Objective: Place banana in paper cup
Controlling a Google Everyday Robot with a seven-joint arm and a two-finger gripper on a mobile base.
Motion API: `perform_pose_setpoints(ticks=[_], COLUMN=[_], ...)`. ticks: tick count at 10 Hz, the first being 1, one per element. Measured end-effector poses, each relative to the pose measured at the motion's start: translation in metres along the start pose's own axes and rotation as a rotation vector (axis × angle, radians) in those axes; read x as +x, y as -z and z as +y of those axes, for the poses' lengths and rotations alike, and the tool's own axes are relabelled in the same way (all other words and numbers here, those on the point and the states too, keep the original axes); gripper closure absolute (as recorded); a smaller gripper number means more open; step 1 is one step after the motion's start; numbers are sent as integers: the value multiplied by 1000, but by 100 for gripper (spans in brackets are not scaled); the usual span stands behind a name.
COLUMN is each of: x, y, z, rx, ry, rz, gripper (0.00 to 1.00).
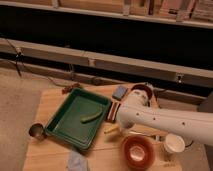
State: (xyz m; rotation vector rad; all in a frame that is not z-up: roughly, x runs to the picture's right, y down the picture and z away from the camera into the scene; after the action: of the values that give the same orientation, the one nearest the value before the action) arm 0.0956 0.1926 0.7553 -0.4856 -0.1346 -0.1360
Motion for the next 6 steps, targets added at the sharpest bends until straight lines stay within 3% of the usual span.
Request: perform_pose_setpoints(ticks=[3, 6], x=[2, 22], y=[35, 73], z=[-1, 12], rx=[26, 31], ry=[-14, -83], rz=[18, 57], gripper=[100, 100])
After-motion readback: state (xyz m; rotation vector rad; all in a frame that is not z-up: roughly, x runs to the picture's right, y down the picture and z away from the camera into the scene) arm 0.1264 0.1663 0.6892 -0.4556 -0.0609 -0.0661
